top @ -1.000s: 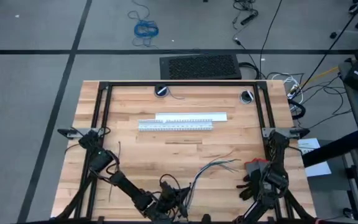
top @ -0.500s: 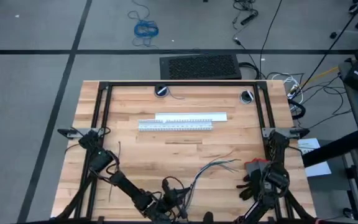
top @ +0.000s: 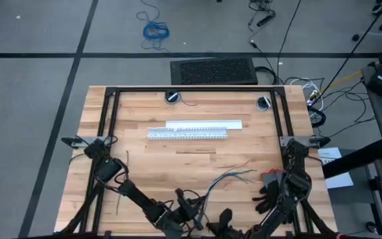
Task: Ziptie cables
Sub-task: Assemble the cable wires with the together using a zip tie
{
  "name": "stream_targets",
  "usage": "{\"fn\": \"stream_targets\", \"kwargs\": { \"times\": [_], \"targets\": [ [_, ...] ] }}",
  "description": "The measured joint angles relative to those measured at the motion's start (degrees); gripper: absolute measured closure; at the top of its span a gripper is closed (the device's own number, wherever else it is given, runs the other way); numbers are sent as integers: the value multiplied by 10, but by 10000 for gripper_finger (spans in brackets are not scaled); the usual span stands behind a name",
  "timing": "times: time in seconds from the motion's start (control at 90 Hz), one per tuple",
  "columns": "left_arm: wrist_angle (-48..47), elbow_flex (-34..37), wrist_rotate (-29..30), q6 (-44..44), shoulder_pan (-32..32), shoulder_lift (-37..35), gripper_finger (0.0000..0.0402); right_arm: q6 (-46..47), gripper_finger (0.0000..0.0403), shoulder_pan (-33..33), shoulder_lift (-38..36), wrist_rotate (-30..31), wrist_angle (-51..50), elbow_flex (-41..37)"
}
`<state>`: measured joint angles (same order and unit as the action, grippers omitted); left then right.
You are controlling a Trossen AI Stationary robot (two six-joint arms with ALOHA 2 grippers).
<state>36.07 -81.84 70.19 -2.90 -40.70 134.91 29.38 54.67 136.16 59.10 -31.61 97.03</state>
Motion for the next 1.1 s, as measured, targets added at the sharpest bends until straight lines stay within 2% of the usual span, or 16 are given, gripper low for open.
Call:
{"fn": "stream_targets", "kwargs": {
  "times": [0.178,0.367,0.478,0.556,0.622,0.756,0.9,1.1],
  "targets": [
    [-9,0,11,31,-5,0,402,-9,403,-12,0,-29,-4,0],
    [-10,0,121,123,-32,0,402,-26,403,-24,-35,-56,-1,0],
    [-10,1,139,133,-46,0,402,-48,403,-34,-62,-77,-18,-1],
    [-10,1,140,133,-51,0,402,-62,403,-50,-86,-118,-7,-27],
    [-11,1,149,133,-53,0,402,-80,403,-71,-111,-152,42,-74],
    [-15,9,194,138,-55,0,402,-137,403,-112,-175,-239,223,-212],
    [-18,38,197,110,-51,0,402,-168,403,-160,-247,-342,384,-341],
    [-25,75,194,105,-34,0,402,-167,403,-230,-283,-524,470,-415]
  ]
}}
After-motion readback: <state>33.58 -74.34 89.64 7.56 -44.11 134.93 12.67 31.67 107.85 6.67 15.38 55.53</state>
